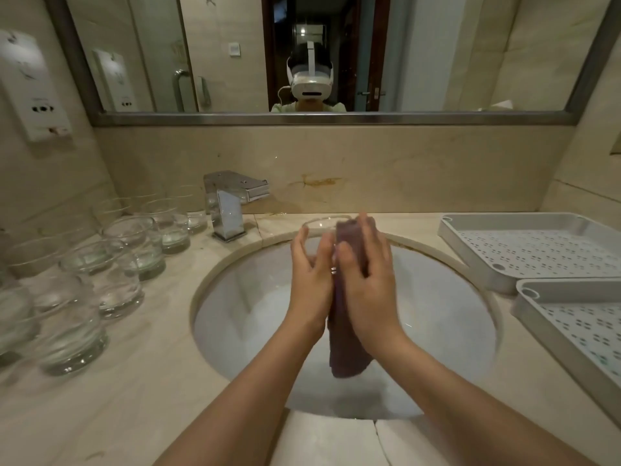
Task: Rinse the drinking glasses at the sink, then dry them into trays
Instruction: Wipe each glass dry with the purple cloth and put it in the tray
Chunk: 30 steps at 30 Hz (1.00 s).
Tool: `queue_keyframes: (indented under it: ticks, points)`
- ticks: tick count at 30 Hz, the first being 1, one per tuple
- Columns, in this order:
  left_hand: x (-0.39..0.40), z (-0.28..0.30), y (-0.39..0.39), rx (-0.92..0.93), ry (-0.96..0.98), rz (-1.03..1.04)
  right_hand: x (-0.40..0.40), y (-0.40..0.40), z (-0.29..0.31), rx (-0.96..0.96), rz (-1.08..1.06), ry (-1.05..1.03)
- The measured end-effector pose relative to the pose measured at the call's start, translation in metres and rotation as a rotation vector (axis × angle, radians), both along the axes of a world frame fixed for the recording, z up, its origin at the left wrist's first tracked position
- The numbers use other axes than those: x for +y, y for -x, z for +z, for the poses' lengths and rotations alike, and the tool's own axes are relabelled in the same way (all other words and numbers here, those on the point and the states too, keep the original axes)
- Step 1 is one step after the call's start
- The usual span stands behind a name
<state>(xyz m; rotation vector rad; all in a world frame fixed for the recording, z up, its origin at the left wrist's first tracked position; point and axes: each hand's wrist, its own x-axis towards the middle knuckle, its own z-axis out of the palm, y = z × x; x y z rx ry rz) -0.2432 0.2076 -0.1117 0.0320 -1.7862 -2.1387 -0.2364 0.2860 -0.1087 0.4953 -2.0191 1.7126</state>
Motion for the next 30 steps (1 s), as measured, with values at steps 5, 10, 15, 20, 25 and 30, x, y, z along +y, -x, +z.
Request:
queue_keyframes:
  ticks: [5, 10, 15, 20, 25, 30]
  points:
    - [0.001, -0.001, -0.003, -0.038, -0.029, -0.005, -0.006, 0.004, -0.007, 0.063, -0.048, 0.019]
    - [0.009, -0.006, -0.006, -0.093, 0.099, -0.147, 0.025, 0.022, 0.004, -0.598, 0.225, 0.568]
    - [0.006, 0.000, -0.010, -0.062, 0.270, -0.146, 0.026, 0.025, 0.012, -0.678, 0.183, 0.570]
    - [0.004, 0.006, -0.007, 0.008, 0.057, -0.031, 0.008, 0.003, 0.008, -0.057, -0.002, 0.081]
    - [0.003, 0.001, -0.005, -0.034, -0.069, 0.080, -0.006, 0.006, -0.006, 0.073, 0.013, 0.001]
    - [0.014, 0.000, -0.011, -0.080, 0.063, -0.094, 0.021, 0.020, 0.006, -0.684, 0.229, 0.632]
